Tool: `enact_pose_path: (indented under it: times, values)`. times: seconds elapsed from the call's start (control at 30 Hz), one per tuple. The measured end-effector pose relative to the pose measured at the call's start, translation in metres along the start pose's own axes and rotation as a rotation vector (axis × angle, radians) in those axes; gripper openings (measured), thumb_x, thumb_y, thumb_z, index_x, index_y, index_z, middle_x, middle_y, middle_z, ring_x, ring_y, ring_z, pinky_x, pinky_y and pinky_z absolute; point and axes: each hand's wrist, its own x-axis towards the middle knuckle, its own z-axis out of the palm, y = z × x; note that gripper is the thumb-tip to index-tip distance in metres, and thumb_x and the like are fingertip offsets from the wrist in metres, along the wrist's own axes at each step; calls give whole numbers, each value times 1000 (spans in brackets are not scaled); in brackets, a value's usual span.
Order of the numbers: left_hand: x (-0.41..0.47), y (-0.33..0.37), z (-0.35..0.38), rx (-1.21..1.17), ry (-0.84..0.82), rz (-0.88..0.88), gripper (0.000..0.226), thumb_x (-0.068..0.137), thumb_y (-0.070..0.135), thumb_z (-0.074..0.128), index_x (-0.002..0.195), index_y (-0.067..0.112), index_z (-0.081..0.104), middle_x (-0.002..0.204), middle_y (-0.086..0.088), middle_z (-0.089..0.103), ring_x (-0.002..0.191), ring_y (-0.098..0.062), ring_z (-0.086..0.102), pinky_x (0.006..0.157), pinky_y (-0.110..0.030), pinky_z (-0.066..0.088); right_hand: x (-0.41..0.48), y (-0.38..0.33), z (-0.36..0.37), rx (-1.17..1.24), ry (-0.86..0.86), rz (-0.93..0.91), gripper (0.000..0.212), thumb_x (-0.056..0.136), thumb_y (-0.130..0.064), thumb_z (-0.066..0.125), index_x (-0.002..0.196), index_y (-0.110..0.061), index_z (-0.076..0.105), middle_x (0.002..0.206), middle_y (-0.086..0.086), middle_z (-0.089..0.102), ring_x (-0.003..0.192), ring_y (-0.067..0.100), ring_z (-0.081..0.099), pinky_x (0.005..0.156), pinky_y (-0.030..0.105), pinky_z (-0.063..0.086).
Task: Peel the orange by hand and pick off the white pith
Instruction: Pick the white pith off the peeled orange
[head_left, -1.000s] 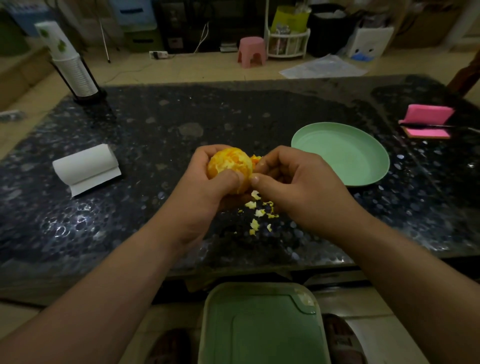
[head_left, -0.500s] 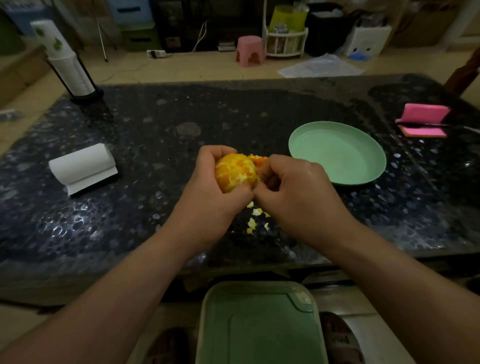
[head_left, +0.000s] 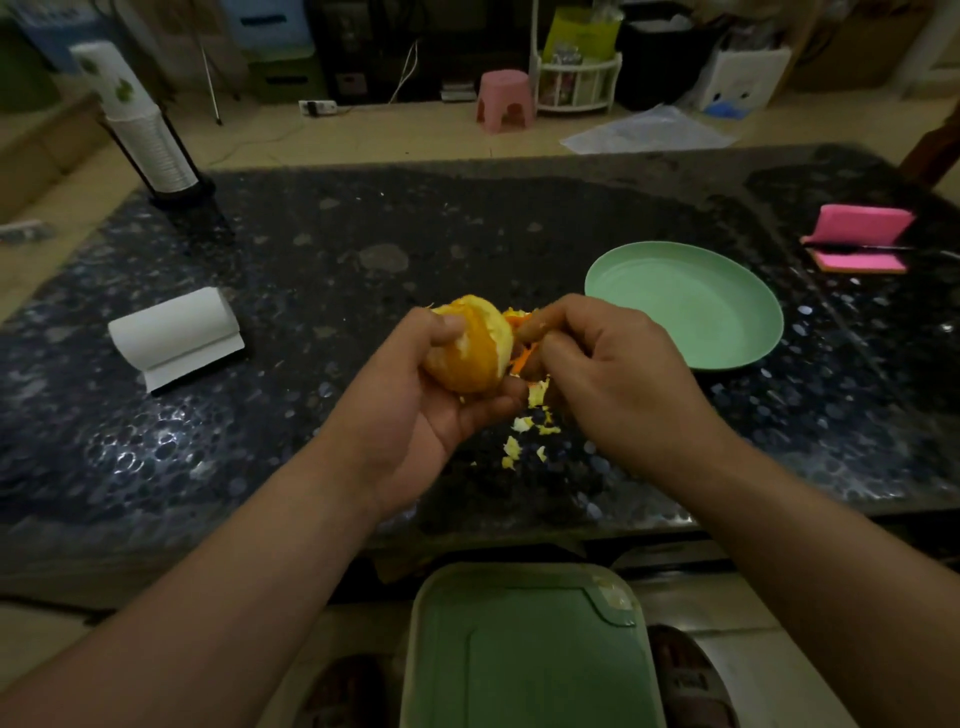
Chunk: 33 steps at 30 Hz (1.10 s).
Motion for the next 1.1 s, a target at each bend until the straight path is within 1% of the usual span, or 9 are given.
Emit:
enact_pose_path:
  times: [0.2, 0.37, 0.5, 0.6, 0.7, 0.8, 0.87, 1.0, 1.1]
  values:
    - [2, 4, -2, -81, -27, -93, 45, 101, 33, 47, 136, 4, 56, 112, -20, 67, 78, -24, 66, 63, -27, 62, -3, -7, 5, -10, 15, -117, 11, 99, -24, 73, 107, -30, 73, 88, -13, 73, 84, 5, 69, 70, 14, 53]
    - [4, 1, -7, -91, -7, -114, 52, 102, 38, 51, 144, 6, 55, 123, -20, 68, 90, -23, 67, 69, -30, 62, -4, -4, 4, -87, -4, -150, 18, 95, -28, 78, 112, -29, 73, 93, -14, 73, 87, 4, 69, 73, 15, 54]
    - [8, 1, -8, -144, 33, -133, 45, 102, 38, 56, 136, 9, 58, 133, -22, 69, 99, -26, 69, 75, -32, 63, -4, -4, 5, -126, -14, -166, 17, 96, -24, 75, 112, -28, 74, 96, -15, 73, 91, 0, 69, 76, 16, 56]
    - [11, 0, -9, -175, 83, -144, 38, 103, 37, 58, 126, 6, 62, 119, -21, 73, 95, -28, 71, 73, -32, 65, -2, -1, 5, -61, -1, -119, 12, 101, -21, 69, 108, -29, 75, 90, -14, 74, 86, 1, 70, 68, 15, 54]
    - [14, 1, -13, -208, 132, -166, 51, 101, 39, 60, 137, 2, 59, 127, -26, 70, 93, -32, 72, 65, -32, 64, 5, 9, 8, -21, -9, -31, 27, 105, -13, 55, 107, -29, 77, 93, -11, 76, 84, 4, 72, 68, 22, 56]
    - [16, 4, -20, -250, 198, -150, 57, 99, 39, 63, 141, 2, 57, 134, -28, 66, 91, -34, 73, 61, -31, 62, 16, 23, 17, -320, -148, 43, 29, 101, -11, 49, 91, -21, 75, 83, -6, 68, 75, 6, 64, 64, 30, 49]
    - [18, 4, -23, -269, 237, -145, 56, 98, 38, 64, 141, 2, 57, 128, -26, 68, 90, -34, 73, 61, -32, 61, 21, 30, 27, -591, -247, 67, 31, 104, -23, 45, 84, -16, 67, 80, 0, 64, 79, 21, 64, 64, 36, 47]
    - [21, 0, -26, -259, 273, -163, 55, 97, 37, 65, 140, 3, 58, 121, -26, 68, 90, -35, 73, 60, -33, 62, 23, 31, 37, -780, -193, 51, 59, 107, -53, 41, 64, -15, 57, 64, 1, 56, 67, 26, 59, 58, 35, 35]
    - [23, -2, -27, -237, 284, -155, 52, 98, 37, 67, 136, 3, 60, 125, -27, 69, 91, -36, 75, 66, -35, 64, 23, 30, 37, -815, -263, -7, 28, 103, -34, 49, 83, -20, 63, 87, 0, 64, 92, 28, 62, 80, 42, 49]
